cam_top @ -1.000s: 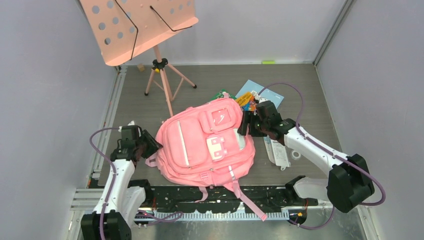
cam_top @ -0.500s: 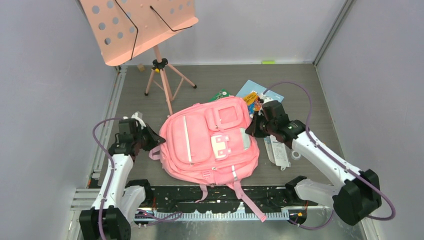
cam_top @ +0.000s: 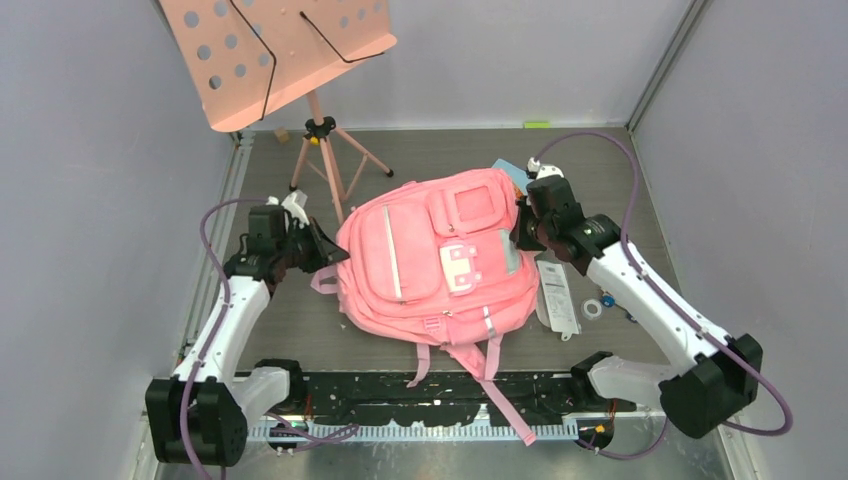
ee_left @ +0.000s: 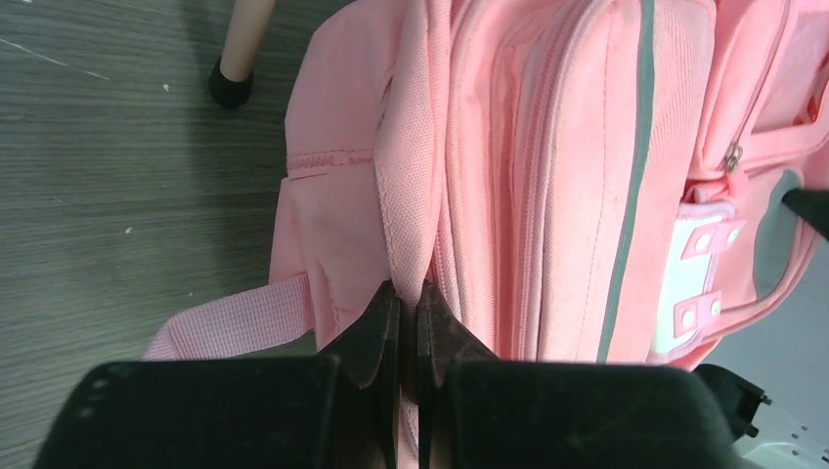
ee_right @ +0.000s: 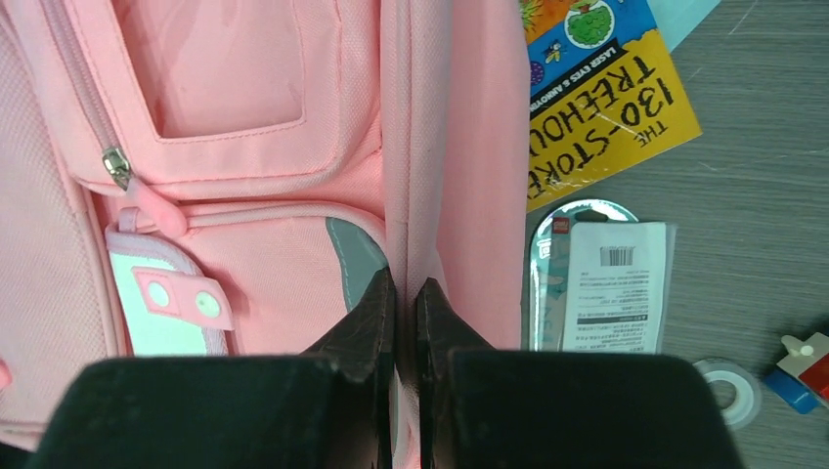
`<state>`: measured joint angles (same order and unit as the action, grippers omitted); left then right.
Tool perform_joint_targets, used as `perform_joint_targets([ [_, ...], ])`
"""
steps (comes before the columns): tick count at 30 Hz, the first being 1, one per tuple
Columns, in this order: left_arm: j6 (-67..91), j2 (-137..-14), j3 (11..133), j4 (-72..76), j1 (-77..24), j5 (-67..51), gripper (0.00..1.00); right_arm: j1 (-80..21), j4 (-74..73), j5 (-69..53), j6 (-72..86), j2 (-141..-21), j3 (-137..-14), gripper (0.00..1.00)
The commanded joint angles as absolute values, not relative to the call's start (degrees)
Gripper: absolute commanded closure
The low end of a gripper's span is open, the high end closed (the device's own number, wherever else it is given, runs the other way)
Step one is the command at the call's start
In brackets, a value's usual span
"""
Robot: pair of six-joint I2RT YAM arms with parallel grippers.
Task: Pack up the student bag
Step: Adjust the student bag at the center of the board.
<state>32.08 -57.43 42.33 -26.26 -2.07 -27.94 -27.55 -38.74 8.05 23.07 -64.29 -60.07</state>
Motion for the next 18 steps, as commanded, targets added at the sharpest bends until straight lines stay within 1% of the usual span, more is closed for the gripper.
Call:
perform_joint_targets([
  [1, 31.6, -59.3, 44.9, -22.6, -6.8, -34.2, 1.0, -25.8, -25.6, 16.0, 21.7, -69.9, -66.2, 1.0],
  [5, 32.3, -59.4, 43.3, -21.8, -8.6, -30.9, 1.0, -23.3, -21.7, 14.4, 20.5, -75.5, -67.4, 0.99],
  [7, 33.4, -60.2, 42.7, -22.4, -9.1, -29.4, 1.0, -22.6, -23.0, 14.0, 20.0, -78.1, -69.6, 0.76],
  [8, 34.1, -60.6, 42.2, -22.6, -9.3, -28.7, 1.0, -22.6, -25.6, 13.4, 19.9, -78.9, -71.1, 0.52],
  [9, 34.7, -60.8, 41.5, -22.5, -9.4, -28.0, 1.0, -22.6, -26.7, 12.9, 20.0, -78.9, -71.6, 0.42],
  [10, 35.4, -60.8, 40.6, -22.2, -9.6, -26.9, 1.0, -22.6, -28.8, 12.0, 20.2, -78.2, -71.8, 0.27],
  [12, 37.1, -59.8, 38.1, -20.3, -9.9, -25.0, 1.0, -22.6, -31.8, 10.1, 21.0, -75.4, -70.8, 0.18],
  [14, 37.9, -58.5, 36.0, -18.7, -9.9, -23.1, 1.0, -22.8, -34.6, 7.8, 21.8, -72.2, -68.5, 0.14],
  [17, 37.8, -56.5, 35.1, -19.1, -9.9, -19.7, 1.0, -22.9, -39.0, 3.3, 24.1, -67.4, -64.5, 0.12],
  [18, 37.2, -55.4, 35.3, -20.0, -9.9, -18.7, 0.97, -22.9, -39.8, 1.6, 25.2, -65.1, -62.2, 0.11],
])
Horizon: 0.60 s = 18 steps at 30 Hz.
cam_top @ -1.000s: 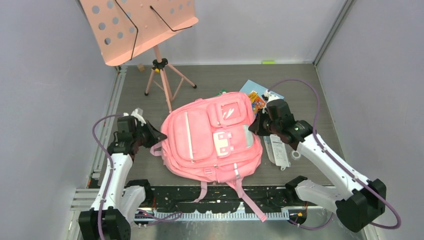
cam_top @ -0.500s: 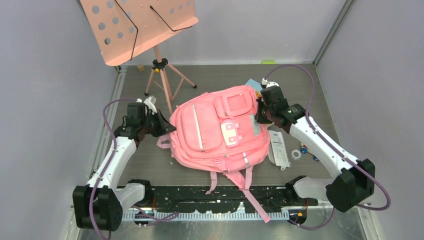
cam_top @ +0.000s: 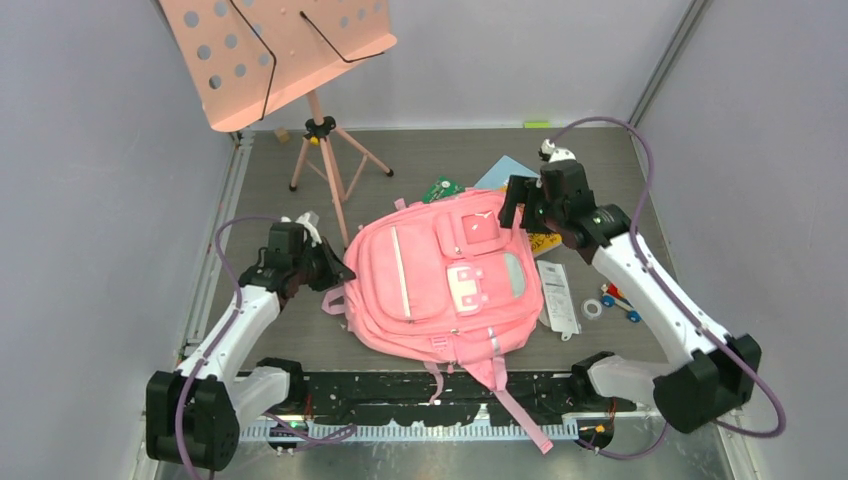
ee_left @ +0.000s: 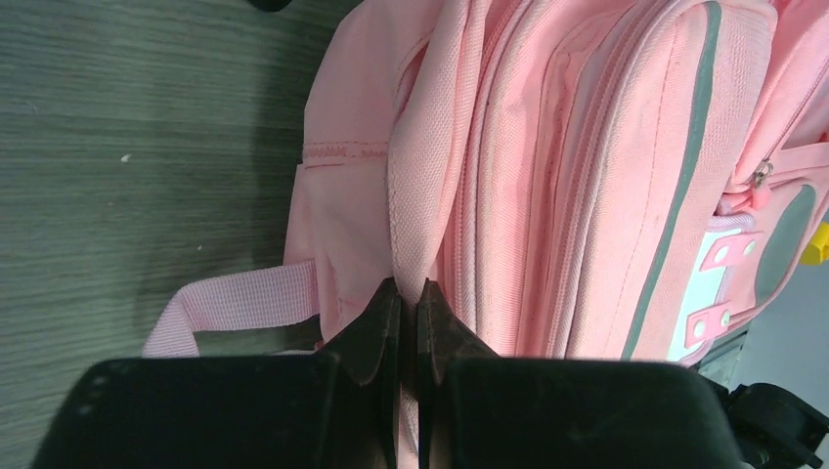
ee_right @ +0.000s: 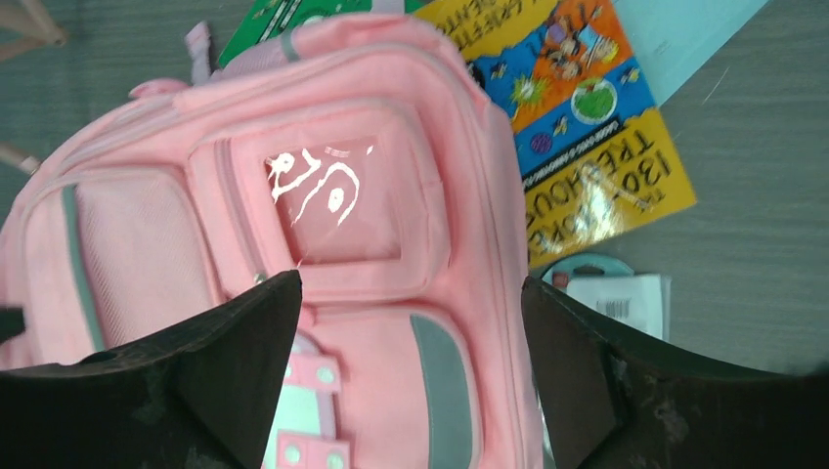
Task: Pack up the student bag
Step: Adjust the student bag at the center of the board, then unzip the student bag at the center of the board.
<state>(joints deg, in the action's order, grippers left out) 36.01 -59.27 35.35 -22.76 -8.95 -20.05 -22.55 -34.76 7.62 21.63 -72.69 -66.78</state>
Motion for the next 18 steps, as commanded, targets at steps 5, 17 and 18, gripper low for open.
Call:
perform_joint_targets([
  [5, 31.8, -49.2, 38.7, -28.4, -10.5, -8.8, 0.31, -22.9, -47.1, 6.3, 29.3, -58.5, -55.5, 0.06],
  [17, 26.9, -47.6, 46.1, -36.0, -32.3, 0.5, 0.25, -22.9, -47.4, -2.8, 39.8, -46.9, -42.5, 0.04],
  [18, 27.4, -48.8, 45.9, -35.3, -36.0, 2.1, 0.26, -22.9, -45.6, -4.8, 40.2, -46.6, -41.6, 0.04],
])
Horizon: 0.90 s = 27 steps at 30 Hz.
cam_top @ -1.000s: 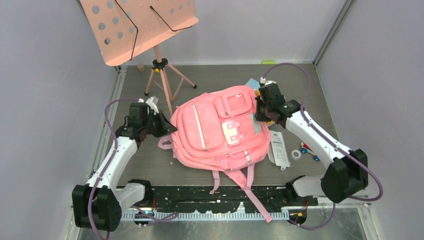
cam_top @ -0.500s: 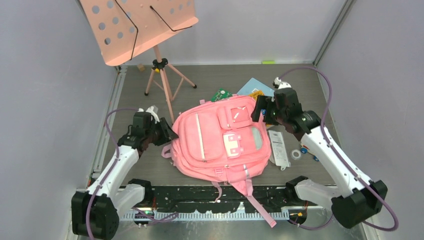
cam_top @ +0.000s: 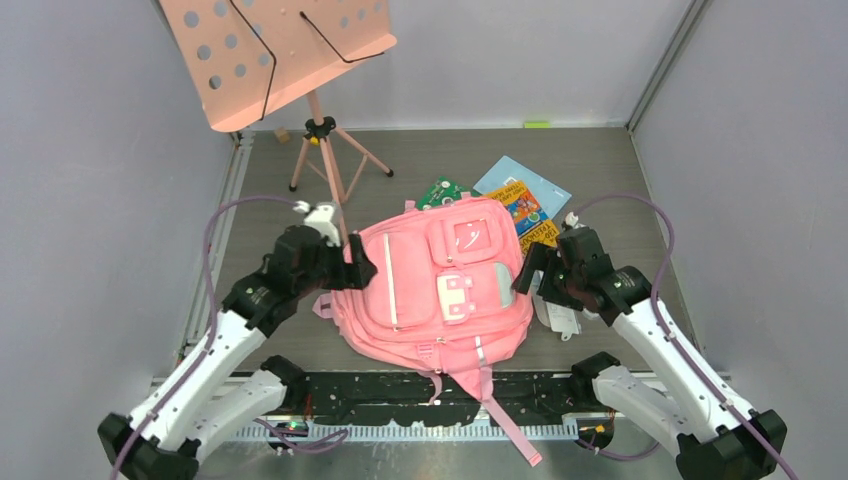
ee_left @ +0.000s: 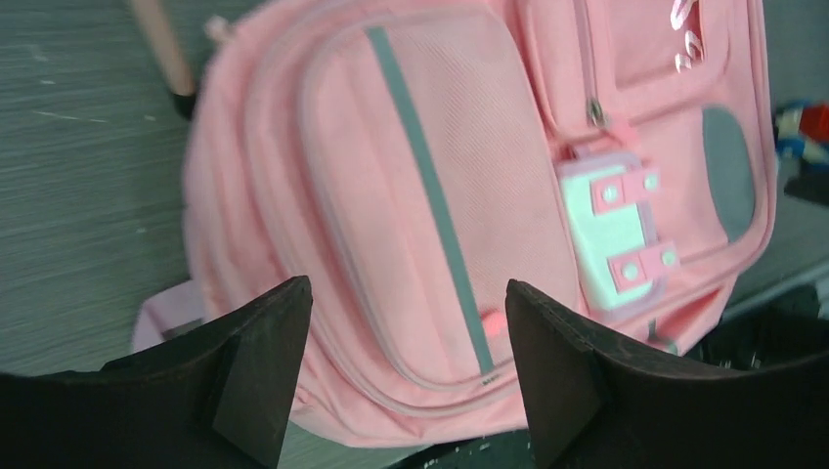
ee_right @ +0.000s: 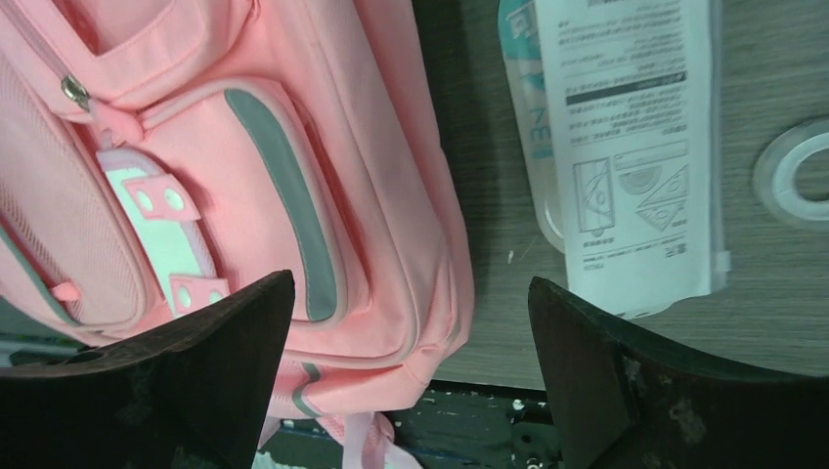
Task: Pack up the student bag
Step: Unzip the student bag at the center of the board.
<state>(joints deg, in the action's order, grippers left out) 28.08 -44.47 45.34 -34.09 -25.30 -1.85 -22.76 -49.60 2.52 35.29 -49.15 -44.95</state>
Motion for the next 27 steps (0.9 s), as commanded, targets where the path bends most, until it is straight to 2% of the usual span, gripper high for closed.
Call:
perform_joint_targets([
  [1, 28.0, -49.6, 45.7, -34.5, -39.3, 3.1, 0.26, -22.9, -44.7, -5.7, 40.9, -46.0, -39.8, 0.04],
  [7, 34.2, -51.3, 43.0, -27.3, -51.6, 4.7, 0.28, -22.9, -34.7, -8.7, 42.7, -46.4, -32.1, 0.07],
  [9, 36.4, -50.8, 41.2, -25.3, -54.1, 5.6, 0.28, -22.9, -31.7, -10.3, 42.3, -47.8, -31.0, 0.11],
  [11, 38.5, -49.9, 38.5, -22.4, -56.0, 5.6, 0.28, -22.9, -29.2, -13.7, 42.3, -49.2, -30.7, 0.27],
  [12, 39.5, -49.5, 37.0, -21.0, -57.1, 5.2, 0.28, -22.9, -28.0, -14.5, 42.3, -49.8, -31.3, 0.44],
  [13, 40.5, -49.1, 35.7, -19.7, -58.0, 5.0, 0.28, -22.9, -27.6, -15.7, 42.4, -49.8, -31.8, 0.53],
  [14, 41.6, -48.9, 33.9, -18.6, -59.2, 5.2, 0.28, -22.9, -27.5, -16.0, 42.7, -49.4, -33.2, 0.73],
  [15, 42.5, -48.6, 32.6, -17.5, -60.5, 5.6, 0.28, -22.9, -28.0, -15.8, 42.8, -48.9, -34.2, 0.89],
  [17, 44.2, -48.0, 30.7, -15.8, -63.6, 7.8, 0.29, -22.9, -29.5, -14.1, 43.2, -47.3, -38.1, 0.98],
  [22, 45.1, -46.3, 30.0, -12.2, -70.4, 14.9, 0.29, -22.9, -30.4, -8.3, 44.2, -45.1, -49.2, 0.99],
  [27, 44.9, -46.8, 31.6, -8.5, -73.8, 18.8, 0.31, -22.9, -26.8, -1.5, 45.3, -46.7, -53.7, 1.0],
])
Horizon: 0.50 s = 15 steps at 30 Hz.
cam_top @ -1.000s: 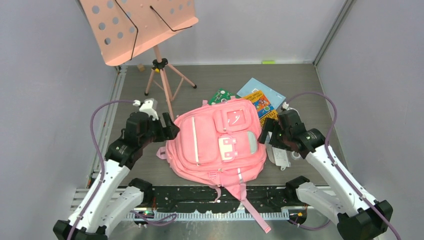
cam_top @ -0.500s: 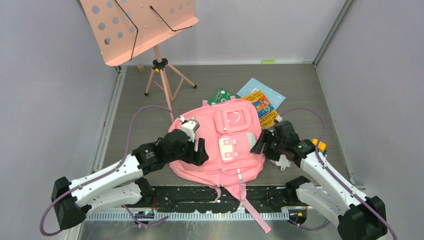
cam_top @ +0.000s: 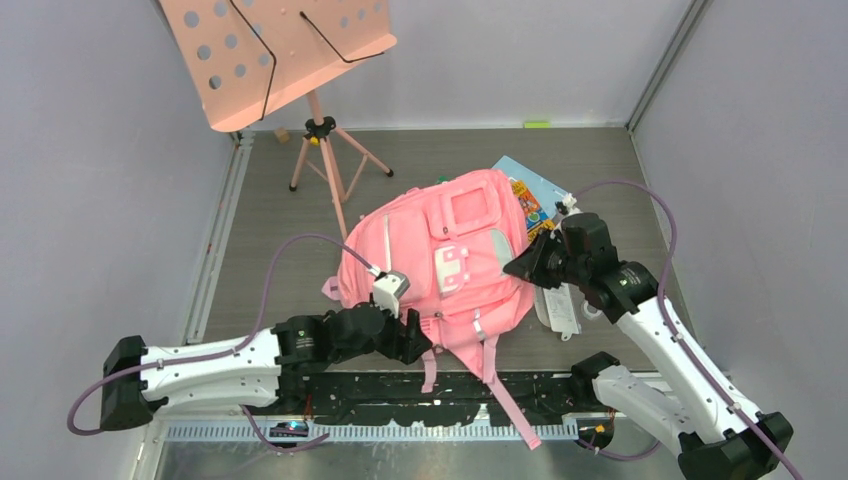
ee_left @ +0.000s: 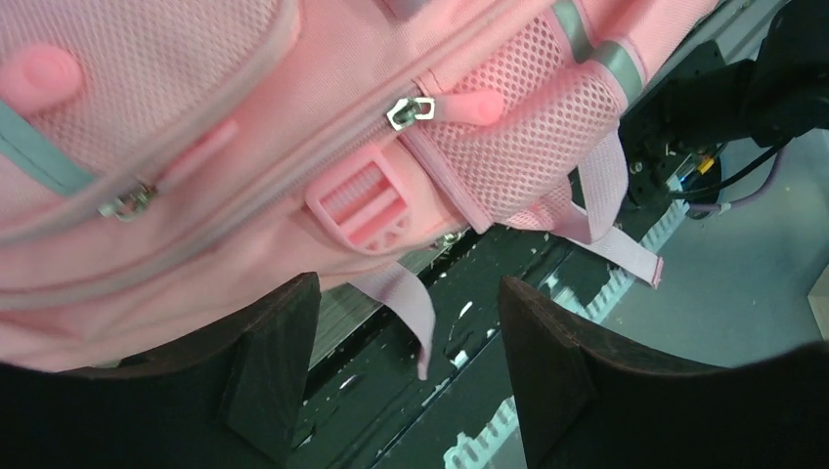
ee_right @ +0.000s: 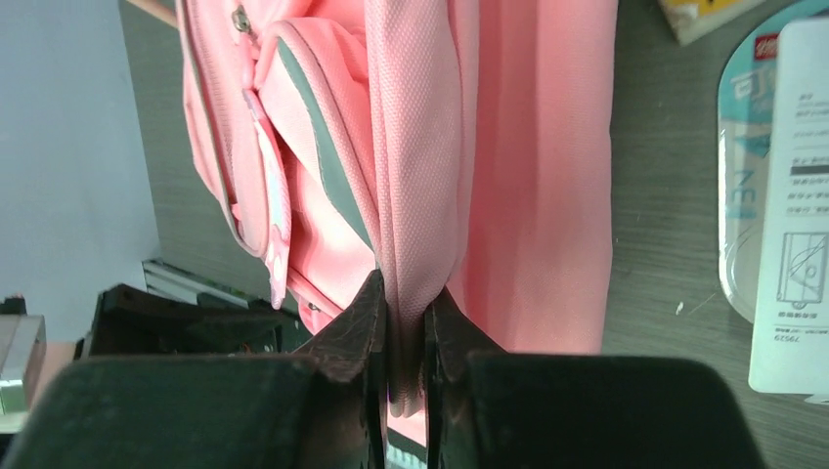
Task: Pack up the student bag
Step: Unzip the student bag at the center of the board.
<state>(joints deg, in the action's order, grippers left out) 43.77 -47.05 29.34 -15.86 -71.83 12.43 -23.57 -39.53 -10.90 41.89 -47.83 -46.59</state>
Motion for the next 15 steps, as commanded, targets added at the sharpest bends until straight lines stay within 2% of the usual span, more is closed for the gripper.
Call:
perform_joint_targets([
  [1, 44.8, -47.2, 32.2, -8.2, -74.9, 19.9, 0.32, -22.9, -26.4, -0.5, 45.6, -47.1, -54.5, 1.0],
  [7, 46.0, -51.0, 35.0, -7.7, -82.8, 27.8, 0.37, -22.9, -24.4, 4.8, 46.1, -51.0, -58.1, 1.0],
  [15, 55.1, -55.6, 32.1, -9.3, -83.4, 32.3, 0.43, -22.9, -21.6, 5.5, 47.3, -52.2, -59.4, 1.0],
])
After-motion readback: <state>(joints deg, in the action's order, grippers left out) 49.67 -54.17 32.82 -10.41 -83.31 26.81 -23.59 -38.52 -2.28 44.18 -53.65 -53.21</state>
